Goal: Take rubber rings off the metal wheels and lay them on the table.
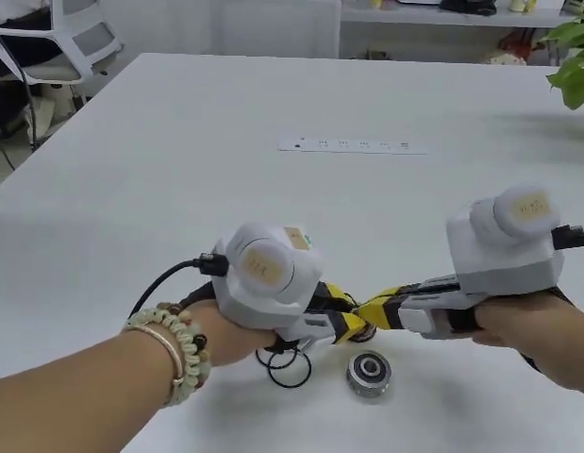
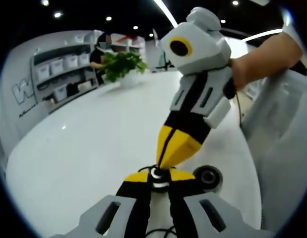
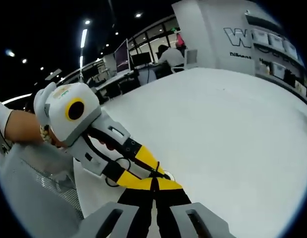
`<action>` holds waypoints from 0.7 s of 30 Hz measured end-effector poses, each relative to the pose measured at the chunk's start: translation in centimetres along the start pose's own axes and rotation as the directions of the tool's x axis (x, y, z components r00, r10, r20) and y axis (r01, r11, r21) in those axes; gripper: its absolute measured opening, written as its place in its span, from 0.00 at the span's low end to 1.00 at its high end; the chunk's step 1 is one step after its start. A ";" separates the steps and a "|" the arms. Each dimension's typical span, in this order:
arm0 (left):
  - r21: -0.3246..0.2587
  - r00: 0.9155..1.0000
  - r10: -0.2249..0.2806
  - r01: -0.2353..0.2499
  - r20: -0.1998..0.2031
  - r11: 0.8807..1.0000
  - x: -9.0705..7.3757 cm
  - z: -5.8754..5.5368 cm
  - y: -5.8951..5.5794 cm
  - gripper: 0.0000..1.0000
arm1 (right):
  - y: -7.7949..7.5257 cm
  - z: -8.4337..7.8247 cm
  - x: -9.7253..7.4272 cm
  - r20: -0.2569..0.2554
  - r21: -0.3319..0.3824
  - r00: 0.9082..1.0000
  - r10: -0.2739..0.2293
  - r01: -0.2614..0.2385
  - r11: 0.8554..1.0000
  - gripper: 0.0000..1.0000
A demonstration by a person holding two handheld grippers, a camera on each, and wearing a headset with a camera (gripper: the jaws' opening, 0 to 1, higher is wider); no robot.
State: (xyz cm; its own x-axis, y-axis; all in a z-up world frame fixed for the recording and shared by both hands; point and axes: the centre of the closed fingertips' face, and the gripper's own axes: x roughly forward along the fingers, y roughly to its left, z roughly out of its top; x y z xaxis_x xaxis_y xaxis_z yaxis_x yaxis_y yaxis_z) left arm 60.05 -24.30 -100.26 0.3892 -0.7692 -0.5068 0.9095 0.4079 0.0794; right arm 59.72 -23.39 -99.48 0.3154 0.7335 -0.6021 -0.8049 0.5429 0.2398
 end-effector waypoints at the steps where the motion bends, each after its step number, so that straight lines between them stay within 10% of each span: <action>1: -0.005 1.000 0.001 -0.001 -0.001 1.000 0.0 0.0 0.0 0.13 | -0.2 -0.1 -0.1 -0.007 0.004 1.000 -0.007 0.007 1.000 0.00; 8: -0.073 1.000 -0.007 0.009 0.028 0.997 0.0 0.0 0.0 0.14 | -0.9 -0.6 -0.3 -0.021 0.029 0.999 -0.037 0.038 0.999 0.00; 21: 0.004 0.995 -0.098 0.098 -0.024 0.995 -1.3 0.8 -1.1 0.32 | -1.4 -0.9 -0.5 -0.025 0.052 0.999 -0.039 0.040 0.998 0.00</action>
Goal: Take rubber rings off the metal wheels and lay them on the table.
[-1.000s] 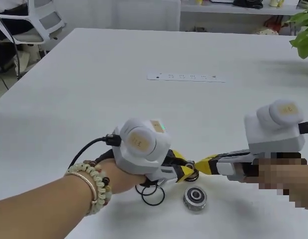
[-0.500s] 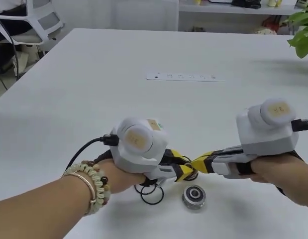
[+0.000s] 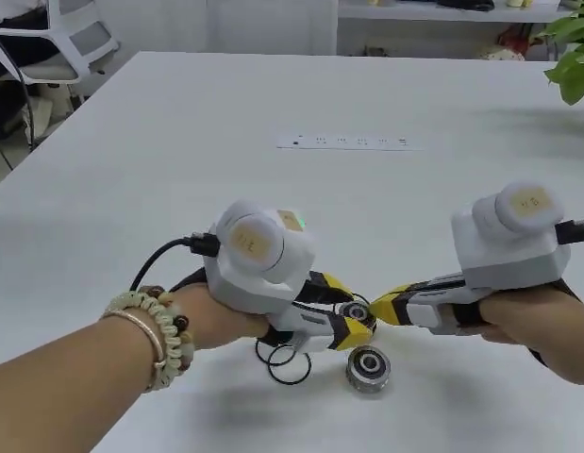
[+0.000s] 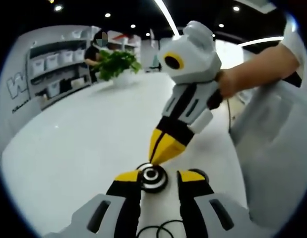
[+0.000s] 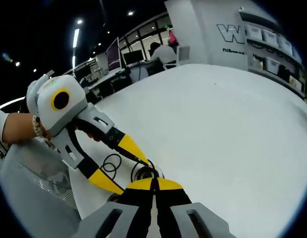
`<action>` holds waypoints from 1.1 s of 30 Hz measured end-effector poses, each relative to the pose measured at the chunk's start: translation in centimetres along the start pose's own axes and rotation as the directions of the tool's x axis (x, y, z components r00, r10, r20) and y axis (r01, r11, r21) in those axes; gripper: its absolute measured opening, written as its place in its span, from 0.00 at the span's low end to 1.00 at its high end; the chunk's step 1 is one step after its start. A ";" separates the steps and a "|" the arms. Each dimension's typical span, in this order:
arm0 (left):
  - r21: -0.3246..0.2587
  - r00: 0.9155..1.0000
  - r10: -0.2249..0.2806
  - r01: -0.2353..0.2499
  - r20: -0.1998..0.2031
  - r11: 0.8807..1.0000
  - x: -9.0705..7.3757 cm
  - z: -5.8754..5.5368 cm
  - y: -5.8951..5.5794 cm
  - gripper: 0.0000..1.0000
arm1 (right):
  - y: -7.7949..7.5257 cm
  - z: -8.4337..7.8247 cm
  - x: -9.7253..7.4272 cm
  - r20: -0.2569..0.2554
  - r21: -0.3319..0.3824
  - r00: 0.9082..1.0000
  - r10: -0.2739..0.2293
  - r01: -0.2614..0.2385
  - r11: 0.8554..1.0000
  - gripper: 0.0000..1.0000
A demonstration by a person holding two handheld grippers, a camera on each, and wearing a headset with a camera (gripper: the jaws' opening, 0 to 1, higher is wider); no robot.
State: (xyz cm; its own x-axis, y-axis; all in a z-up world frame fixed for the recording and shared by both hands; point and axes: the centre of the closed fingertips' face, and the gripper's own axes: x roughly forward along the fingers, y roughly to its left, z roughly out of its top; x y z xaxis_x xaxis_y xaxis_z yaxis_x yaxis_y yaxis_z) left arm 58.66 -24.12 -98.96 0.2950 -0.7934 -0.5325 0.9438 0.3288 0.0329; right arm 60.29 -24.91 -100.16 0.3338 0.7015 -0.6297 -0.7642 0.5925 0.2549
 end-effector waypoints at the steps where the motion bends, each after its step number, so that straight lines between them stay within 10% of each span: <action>1: 0.017 1.000 -0.005 0.005 -0.005 1.000 -0.2 0.0 -0.1 0.36 | -0.1 0.0 0.0 0.001 0.006 1.000 0.000 0.000 1.000 0.00; 19: 0.114 0.999 0.001 -0.006 0.048 0.993 -9.6 3.4 -0.5 0.56 | -0.4 1.0 -1.1 0.055 0.070 0.998 -0.001 -0.002 0.998 0.00; 33: 0.082 0.987 0.121 -0.129 0.105 0.988 -15.7 3.1 -1.1 0.65 | 0.4 3.2 -2.5 0.136 0.095 0.991 0.011 -0.024 0.995 0.00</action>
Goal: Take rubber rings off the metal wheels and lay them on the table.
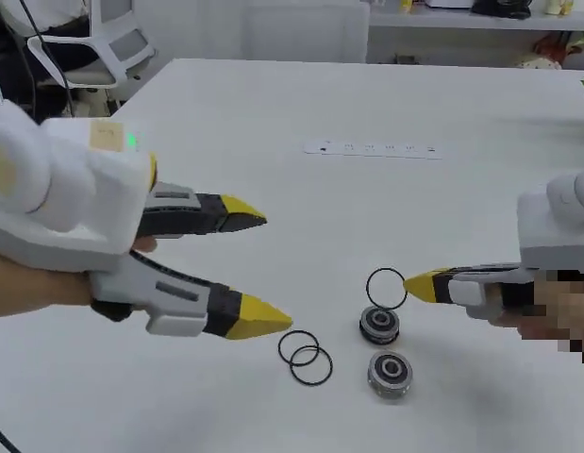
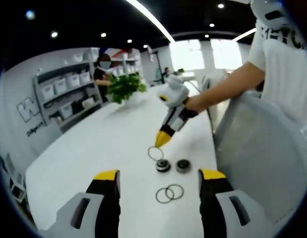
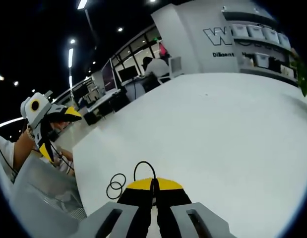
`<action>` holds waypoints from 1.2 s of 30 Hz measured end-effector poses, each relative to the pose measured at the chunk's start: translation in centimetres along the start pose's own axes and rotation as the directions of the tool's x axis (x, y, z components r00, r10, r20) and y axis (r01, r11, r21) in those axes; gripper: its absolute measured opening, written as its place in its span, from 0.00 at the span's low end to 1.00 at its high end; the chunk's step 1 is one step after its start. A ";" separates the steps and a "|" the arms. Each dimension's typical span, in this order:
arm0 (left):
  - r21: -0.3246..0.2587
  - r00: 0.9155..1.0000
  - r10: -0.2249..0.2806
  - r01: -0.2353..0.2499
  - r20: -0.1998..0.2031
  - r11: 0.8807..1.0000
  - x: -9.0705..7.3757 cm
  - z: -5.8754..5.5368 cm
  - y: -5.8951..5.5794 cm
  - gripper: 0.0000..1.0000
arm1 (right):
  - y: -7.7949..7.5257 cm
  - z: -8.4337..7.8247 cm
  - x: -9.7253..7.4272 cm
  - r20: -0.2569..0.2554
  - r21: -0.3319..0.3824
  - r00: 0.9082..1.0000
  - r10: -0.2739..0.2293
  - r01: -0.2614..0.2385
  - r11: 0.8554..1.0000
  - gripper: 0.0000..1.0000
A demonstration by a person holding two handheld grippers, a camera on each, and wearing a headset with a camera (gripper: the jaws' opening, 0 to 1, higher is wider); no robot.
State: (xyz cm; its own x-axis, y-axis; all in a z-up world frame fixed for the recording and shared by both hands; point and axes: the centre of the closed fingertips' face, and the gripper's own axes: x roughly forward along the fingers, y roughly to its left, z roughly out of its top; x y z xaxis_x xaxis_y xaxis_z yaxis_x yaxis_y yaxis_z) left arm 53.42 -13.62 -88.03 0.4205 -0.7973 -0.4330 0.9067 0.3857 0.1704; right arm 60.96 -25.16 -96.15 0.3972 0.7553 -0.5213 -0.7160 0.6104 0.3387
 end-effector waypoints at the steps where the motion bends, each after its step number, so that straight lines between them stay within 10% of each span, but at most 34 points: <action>1: -0.012 1.000 0.012 -0.012 0.002 1.000 -0.4 -0.2 0.0 0.65 | 0.2 0.2 0.0 0.007 0.002 1.000 0.006 -0.006 1.000 0.00; 17: -0.194 0.993 0.120 -0.114 0.016 0.974 -2.9 -4.5 -1.9 0.71 | 4.0 -0.1 1.2 -0.036 -0.050 0.993 0.112 -0.114 0.992 0.00; 36: -0.319 0.981 0.192 -0.186 -0.012 0.929 -3.7 -7.3 -2.8 0.74 | 7.7 -4.3 3.5 -0.215 -0.117 0.955 0.203 -0.232 0.966 0.00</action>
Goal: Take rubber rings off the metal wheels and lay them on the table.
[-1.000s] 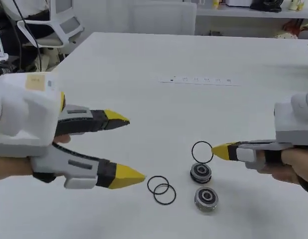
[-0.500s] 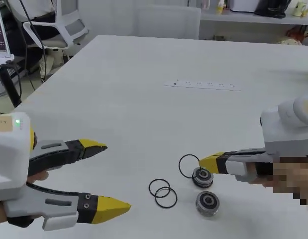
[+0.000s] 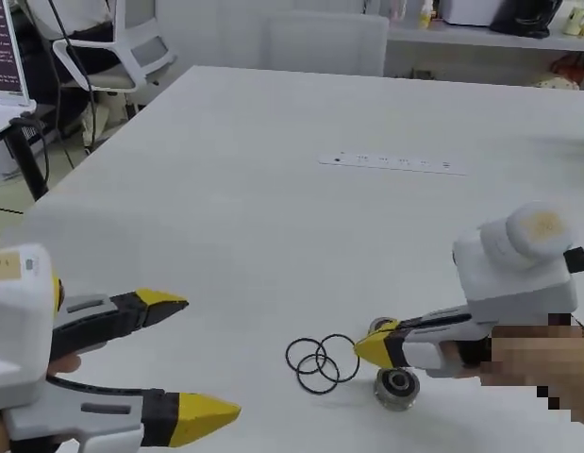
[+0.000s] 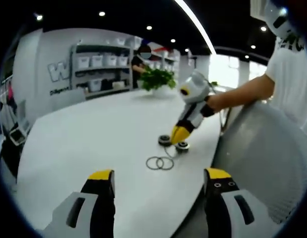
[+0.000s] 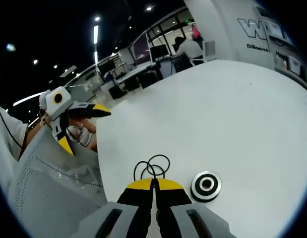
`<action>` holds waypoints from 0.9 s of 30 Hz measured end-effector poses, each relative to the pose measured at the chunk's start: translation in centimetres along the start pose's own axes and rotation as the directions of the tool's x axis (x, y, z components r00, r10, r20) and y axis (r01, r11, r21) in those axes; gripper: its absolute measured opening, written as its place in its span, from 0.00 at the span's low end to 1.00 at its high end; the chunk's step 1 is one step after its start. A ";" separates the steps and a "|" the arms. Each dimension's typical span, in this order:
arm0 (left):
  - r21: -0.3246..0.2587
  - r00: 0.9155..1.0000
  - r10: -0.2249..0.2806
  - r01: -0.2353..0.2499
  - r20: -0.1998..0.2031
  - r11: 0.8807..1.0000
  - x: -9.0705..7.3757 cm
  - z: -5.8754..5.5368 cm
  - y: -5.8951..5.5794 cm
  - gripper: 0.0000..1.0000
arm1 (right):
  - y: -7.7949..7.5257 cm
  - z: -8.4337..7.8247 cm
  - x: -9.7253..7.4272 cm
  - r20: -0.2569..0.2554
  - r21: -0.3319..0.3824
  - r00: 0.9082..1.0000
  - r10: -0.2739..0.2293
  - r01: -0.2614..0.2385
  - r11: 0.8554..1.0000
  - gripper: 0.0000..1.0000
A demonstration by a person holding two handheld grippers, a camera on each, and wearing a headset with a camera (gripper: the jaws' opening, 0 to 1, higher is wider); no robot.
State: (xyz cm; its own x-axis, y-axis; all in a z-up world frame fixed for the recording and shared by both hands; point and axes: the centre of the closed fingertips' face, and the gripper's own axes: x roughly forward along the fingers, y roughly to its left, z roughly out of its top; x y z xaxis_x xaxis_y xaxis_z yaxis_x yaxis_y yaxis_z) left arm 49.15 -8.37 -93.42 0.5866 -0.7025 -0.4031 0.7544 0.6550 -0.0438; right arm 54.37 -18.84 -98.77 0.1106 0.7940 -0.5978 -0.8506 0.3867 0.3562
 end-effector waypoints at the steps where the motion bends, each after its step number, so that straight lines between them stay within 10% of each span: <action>1: 0.000 1.000 0.002 -0.002 -0.002 1.000 -0.1 -0.1 0.0 0.74 | 0.4 -0.2 0.2 -0.009 -0.008 1.000 0.005 -0.005 1.000 0.00; 27: -0.033 0.999 0.042 -0.041 0.013 0.999 -0.7 -0.2 0.4 0.73 | 1.3 -2.0 3.1 -0.071 -0.016 0.997 -0.002 0.001 1.000 0.00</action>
State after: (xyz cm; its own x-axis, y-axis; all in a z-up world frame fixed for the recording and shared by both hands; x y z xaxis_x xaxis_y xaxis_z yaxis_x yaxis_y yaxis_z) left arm 48.96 -7.52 -93.32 0.6212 -0.6780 -0.3930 0.7194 0.6922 -0.0572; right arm 52.56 -16.77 -101.61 0.0755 0.7580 -0.6478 -0.8585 0.3799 0.3445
